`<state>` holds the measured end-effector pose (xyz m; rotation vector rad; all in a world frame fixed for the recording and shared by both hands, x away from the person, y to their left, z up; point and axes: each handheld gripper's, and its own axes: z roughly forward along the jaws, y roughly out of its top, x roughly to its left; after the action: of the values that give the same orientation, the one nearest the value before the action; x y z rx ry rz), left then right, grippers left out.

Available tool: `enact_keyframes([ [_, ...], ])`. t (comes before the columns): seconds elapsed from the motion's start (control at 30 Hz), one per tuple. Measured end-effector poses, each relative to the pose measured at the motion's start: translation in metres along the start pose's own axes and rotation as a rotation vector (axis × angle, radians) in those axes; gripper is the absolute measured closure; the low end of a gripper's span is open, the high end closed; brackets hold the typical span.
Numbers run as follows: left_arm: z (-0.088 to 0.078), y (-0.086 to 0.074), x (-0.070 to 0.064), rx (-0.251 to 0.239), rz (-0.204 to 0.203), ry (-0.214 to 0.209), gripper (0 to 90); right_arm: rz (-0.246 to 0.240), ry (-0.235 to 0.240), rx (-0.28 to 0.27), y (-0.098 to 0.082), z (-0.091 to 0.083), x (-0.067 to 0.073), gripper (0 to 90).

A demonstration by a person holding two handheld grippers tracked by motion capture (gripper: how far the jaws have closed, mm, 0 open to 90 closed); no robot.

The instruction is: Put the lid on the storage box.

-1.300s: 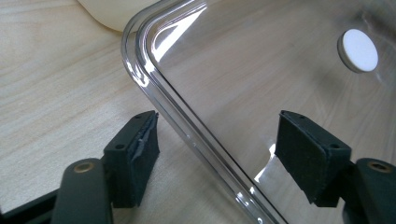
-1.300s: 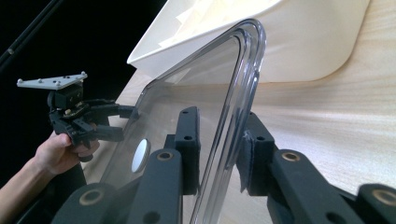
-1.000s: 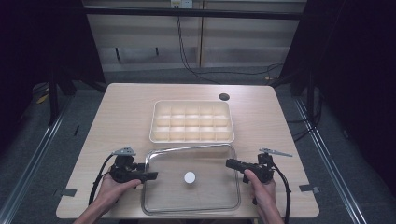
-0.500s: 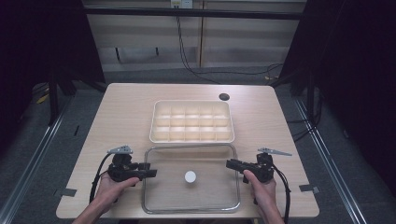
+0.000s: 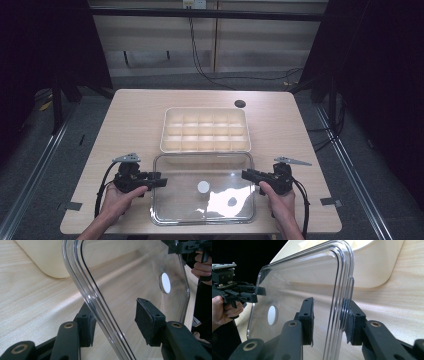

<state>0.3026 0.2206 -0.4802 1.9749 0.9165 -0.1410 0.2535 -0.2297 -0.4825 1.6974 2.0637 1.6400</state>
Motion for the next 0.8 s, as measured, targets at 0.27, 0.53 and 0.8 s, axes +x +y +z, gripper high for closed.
enact_keyframes([
  [0.27, -0.004, 0.004, -0.006, -0.006, 0.03, 0.019, 52.5, -0.017, -0.02, -0.004, 0.003, 0.0, 0.004, 61.8],
  [0.53, -0.009, 0.005, -0.009, -0.042, 0.039, 0.008, 55.5, -0.046, -0.04, -0.015, 0.006, -0.003, 0.009, 60.6],
  [0.8, -0.016, 0.007, -0.01, -0.074, 0.058, -0.008, 60.0, -0.071, -0.048, -0.032, 0.008, -0.006, 0.015, 60.4],
])
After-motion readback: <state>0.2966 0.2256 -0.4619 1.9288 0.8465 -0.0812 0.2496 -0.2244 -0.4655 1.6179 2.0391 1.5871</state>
